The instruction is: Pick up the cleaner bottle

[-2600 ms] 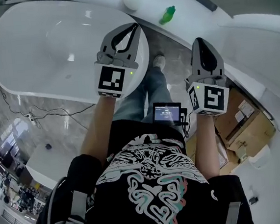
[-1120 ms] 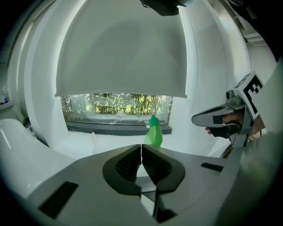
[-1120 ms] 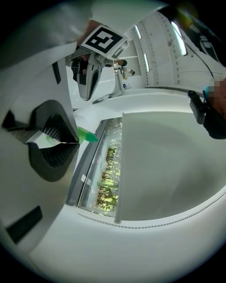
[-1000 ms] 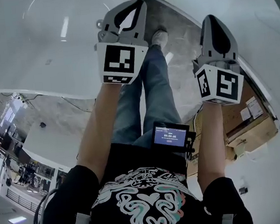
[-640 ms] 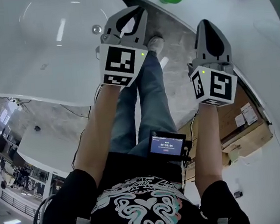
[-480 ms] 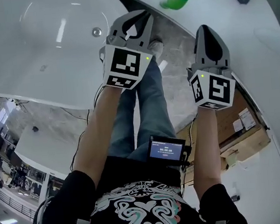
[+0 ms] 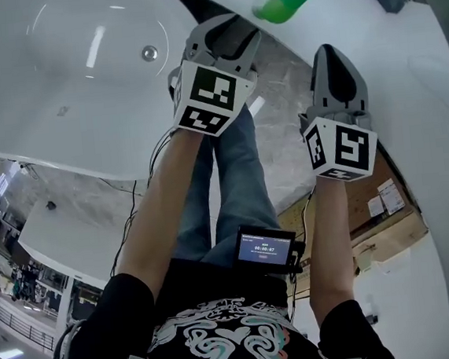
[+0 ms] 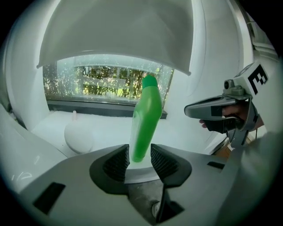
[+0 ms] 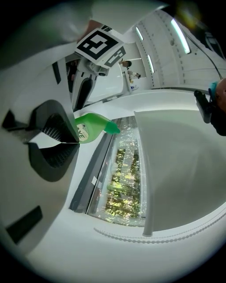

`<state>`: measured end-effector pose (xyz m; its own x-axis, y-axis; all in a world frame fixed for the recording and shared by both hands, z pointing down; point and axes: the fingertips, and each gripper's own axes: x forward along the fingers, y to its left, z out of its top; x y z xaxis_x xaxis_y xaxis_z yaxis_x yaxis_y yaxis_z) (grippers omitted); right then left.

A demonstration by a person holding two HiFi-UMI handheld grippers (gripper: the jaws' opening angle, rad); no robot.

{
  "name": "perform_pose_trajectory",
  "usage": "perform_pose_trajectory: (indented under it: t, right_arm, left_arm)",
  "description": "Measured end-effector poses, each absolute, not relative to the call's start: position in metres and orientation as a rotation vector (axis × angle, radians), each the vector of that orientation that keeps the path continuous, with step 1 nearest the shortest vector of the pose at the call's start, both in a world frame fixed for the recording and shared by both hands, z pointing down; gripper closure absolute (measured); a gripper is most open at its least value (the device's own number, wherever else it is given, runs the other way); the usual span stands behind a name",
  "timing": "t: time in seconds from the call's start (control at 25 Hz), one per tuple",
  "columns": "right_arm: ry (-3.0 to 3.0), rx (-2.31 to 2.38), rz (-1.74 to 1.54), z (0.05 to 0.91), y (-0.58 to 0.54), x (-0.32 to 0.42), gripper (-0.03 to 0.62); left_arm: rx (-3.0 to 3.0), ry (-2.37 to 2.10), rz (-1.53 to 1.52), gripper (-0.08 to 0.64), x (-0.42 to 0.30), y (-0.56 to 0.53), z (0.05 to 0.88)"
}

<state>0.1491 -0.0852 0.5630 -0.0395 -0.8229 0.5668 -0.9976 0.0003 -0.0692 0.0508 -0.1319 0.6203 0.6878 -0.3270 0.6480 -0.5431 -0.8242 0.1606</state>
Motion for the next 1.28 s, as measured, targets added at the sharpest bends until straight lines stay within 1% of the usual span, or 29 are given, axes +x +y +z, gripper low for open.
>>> perform_pose_trajectory:
  t: [0.36,0.6,0.84,1.0,1.28]
  right_arm:
    - [-1.935,1.853,0.676,0.577,-0.091,0.151,0.565]
    - [-1.938,1.857,0.686,0.579,-0.094,0.156,0.565]
    - [-1.934,1.869,0.703,0.581,-0.09,0.159,0.565]
    - [-1.932,1.869,0.714,0.585,-0.088,0.161,0.565]
    - [-1.925,1.873,0.737,0.59,-0.088,0.163,0.565]
  left_arm:
    - [2.545,-0.63,0.885,0.33,0.067,-0.128,0.639]
    - [2.547,-0.624,0.935,0.327,0.084,-0.13,0.646]
    - [2.487,-0.722,1.013,0.324,0.092,-0.138,0.66]
    - [2.485,-0.808,0.977,0.293,0.096,-0.145,0.665]
    - [2.47,-0.849,0.991,0.285,0.104,-0.156,0.685]
